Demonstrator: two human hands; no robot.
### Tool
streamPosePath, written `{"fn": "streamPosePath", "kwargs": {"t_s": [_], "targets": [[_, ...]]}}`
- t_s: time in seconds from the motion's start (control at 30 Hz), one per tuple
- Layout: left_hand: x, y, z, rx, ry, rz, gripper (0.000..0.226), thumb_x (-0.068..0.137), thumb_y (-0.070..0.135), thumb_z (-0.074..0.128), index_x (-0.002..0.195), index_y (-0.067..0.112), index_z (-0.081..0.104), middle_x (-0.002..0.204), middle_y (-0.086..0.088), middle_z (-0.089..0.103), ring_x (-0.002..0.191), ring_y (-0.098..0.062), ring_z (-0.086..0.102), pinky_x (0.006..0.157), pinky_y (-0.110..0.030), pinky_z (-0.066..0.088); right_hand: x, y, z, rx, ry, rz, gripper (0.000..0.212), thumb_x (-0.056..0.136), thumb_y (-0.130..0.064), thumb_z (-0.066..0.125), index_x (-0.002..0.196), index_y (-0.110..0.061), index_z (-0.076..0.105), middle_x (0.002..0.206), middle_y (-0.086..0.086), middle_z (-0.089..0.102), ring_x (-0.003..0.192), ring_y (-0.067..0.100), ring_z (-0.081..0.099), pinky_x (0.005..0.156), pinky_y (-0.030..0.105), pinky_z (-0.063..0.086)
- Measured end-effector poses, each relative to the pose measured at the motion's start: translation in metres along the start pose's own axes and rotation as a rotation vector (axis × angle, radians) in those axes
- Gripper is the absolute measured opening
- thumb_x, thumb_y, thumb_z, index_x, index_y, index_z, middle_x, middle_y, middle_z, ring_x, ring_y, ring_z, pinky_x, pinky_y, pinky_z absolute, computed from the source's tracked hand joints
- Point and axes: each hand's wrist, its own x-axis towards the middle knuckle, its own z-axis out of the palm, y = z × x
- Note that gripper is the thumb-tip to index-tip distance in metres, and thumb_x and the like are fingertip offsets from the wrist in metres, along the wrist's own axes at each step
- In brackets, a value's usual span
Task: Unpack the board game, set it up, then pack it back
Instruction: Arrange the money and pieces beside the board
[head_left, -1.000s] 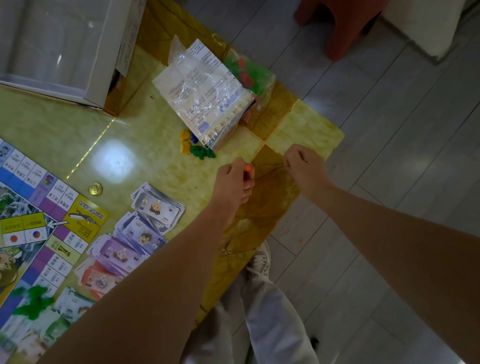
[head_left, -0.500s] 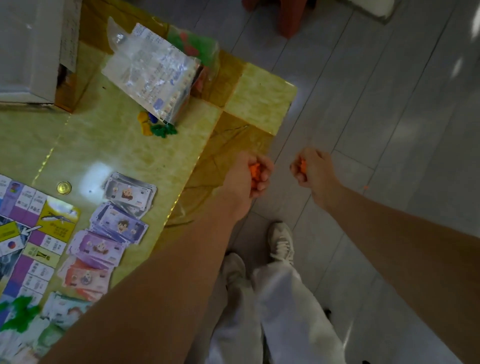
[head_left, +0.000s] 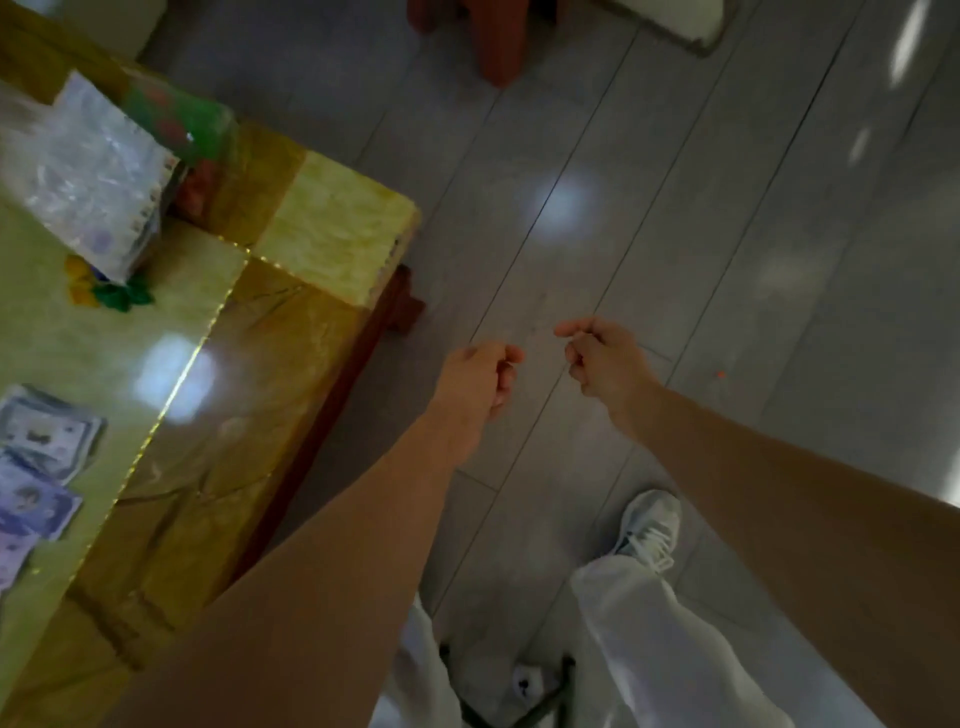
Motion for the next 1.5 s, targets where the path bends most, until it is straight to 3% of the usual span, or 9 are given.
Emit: {"fn": "streamPosePath", "kwargs": {"t_s": [0.2, 0.33, 0.5, 0.6, 0.73, 0.87, 1.1, 1.27, 1.5], "targets": [[0.038, -0.005, 0.118, 0.067, 0.033, -0.054, 0.035, 0.093, 0.019, 0.040, 0.058, 0.021, 0.038, 0.039, 0.010, 0.033, 0.035, -0.007, 0.023, 0.034, -0.016, 0.016, 0.045, 0.018, -0.112, -0.207, 0.030, 0.011, 0.036, 0.096, -0.002, 0.032, 0.075, -0.020, 0.055, 0.060, 0.001, 0.043, 0.048, 0.011, 0.036, 0.033, 0.014, 0.027], [0.075, -0.015, 0.196, 0.249, -0.020, -0.082, 0.035, 0.092, 0.014, 0.042, 0.057, 0.017, 0.041, 0.038, 0.007, 0.038, 0.027, -0.005, 0.027, 0.034, -0.012, 0.019, 0.083, 0.054, -0.177, -0.193, 0.087, 0.126, 0.012, 0.097, -0.018, 0.051, 0.088, -0.015, 0.059, 0.063, 0.001, 0.047, 0.052, 0.013, 0.040, 0.046, 0.024, 0.029], [0.128, -0.036, 0.256, 0.398, -0.126, -0.061, 0.038, 0.096, 0.014, 0.040, 0.058, 0.015, 0.042, 0.046, 0.002, 0.039, 0.029, -0.005, 0.028, 0.034, -0.012, 0.020, 0.138, 0.107, -0.227, -0.209, 0.162, 0.169, 0.011, 0.095, -0.022, 0.052, 0.088, -0.014, 0.058, 0.072, 0.004, 0.053, 0.064, 0.017, 0.048, 0.056, 0.028, 0.039], [0.173, -0.058, 0.283, 0.509, -0.177, -0.031, 0.036, 0.096, 0.014, 0.039, 0.060, 0.014, 0.044, 0.053, -0.002, 0.041, 0.036, -0.008, 0.032, 0.036, -0.014, 0.023, 0.173, 0.141, -0.248, -0.220, 0.221, 0.186, 0.013, 0.097, -0.021, 0.051, 0.092, -0.011, 0.058, 0.079, 0.008, 0.056, 0.074, 0.021, 0.053, 0.074, 0.037, 0.050], [0.238, -0.098, 0.310, 0.655, -0.205, -0.030, 0.037, 0.098, 0.015, 0.040, 0.062, 0.014, 0.046, 0.057, -0.003, 0.044, 0.040, -0.008, 0.036, 0.038, -0.016, 0.027, 0.229, 0.201, -0.266, -0.229, 0.299, 0.249, 0.022, 0.098, -0.026, 0.049, 0.084, -0.010, 0.056, 0.076, 0.008, 0.053, 0.070, 0.020, 0.051, 0.073, 0.036, 0.048], [0.297, -0.136, 0.323, 0.799, -0.230, -0.047, 0.037, 0.097, 0.015, 0.040, 0.060, 0.015, 0.044, 0.058, -0.003, 0.043, 0.042, -0.010, 0.035, 0.037, -0.016, 0.026, 0.277, 0.256, -0.273, -0.287, 0.332, 0.331, 0.031, 0.099, -0.040, 0.046, 0.097, -0.010, 0.055, 0.084, 0.008, 0.055, 0.066, 0.018, 0.050, 0.055, 0.027, 0.039], [0.353, -0.179, 0.338, 0.926, -0.288, -0.043, 0.039, 0.100, 0.019, 0.040, 0.061, 0.014, 0.045, 0.058, -0.002, 0.043, 0.047, -0.010, 0.036, 0.036, -0.015, 0.027, 0.323, 0.312, -0.266, -0.404, 0.422, 0.336, 0.045, 0.096, -0.055, 0.043, 0.072, -0.018, 0.051, 0.070, 0.003, 0.054, 0.063, 0.014, 0.050, 0.062, 0.030, 0.039], [0.366, -0.189, 0.348, 0.923, -0.305, -0.051, 0.040, 0.101, 0.021, 0.040, 0.062, 0.014, 0.047, 0.057, -0.001, 0.042, 0.047, -0.009, 0.035, 0.034, -0.013, 0.027, 0.342, 0.326, -0.265, -0.437, 0.475, 0.249, 0.034, 0.100, -0.041, 0.043, 0.095, -0.012, 0.061, 0.084, 0.007, 0.062, 0.077, 0.022, 0.059, 0.069, 0.033, 0.046], [0.343, -0.169, 0.348, 0.767, -0.237, -0.062, 0.036, 0.099, 0.017, 0.041, 0.064, 0.013, 0.049, 0.058, -0.002, 0.045, 0.039, -0.006, 0.037, 0.037, -0.014, 0.027, 0.325, 0.275, -0.262, 0.242, 0.236, 0.091, 0.025, 0.095, -0.015, 0.042, 0.072, -0.013, 0.052, 0.064, 0.002, 0.047, 0.053, 0.011, 0.043, 0.047, 0.018, 0.036]]}}
